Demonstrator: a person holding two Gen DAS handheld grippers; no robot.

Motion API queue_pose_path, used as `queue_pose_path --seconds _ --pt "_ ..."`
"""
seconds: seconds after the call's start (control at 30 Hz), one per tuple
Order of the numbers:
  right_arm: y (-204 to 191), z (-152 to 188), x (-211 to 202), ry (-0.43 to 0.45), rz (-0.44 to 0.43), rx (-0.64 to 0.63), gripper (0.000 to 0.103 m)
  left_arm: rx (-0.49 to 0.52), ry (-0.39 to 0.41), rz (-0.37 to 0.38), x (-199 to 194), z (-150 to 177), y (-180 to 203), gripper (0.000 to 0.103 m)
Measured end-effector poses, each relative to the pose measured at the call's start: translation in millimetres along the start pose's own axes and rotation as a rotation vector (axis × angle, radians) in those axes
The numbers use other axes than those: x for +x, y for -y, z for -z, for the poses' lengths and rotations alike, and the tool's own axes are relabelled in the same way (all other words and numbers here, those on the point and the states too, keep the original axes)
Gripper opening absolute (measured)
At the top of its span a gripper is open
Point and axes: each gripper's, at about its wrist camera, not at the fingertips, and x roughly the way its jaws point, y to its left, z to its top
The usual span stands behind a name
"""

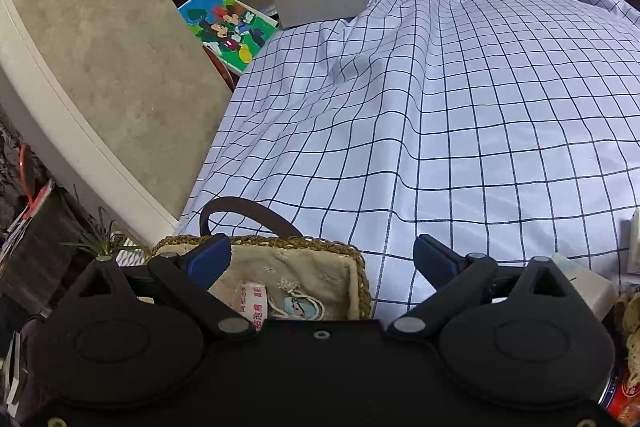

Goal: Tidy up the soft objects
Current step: 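Grasp the white tissue pack with the right tool and lift it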

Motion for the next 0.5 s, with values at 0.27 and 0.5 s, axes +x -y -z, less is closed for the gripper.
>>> queue_pose_path --seconds 0.27,0.5 --pt "-27.9 -7.3 27.6 -0.027 0.017 -0.011 0.082 -0.022 0.003 0.009 -2.1 -3.2 -10.4 0.096" --pt "-31.8 0.1 36.0 -0.041 0.028 -0.072 0.074 -0.057 0.034 0.083 -9.2 -7.2 -14.0 0.096"
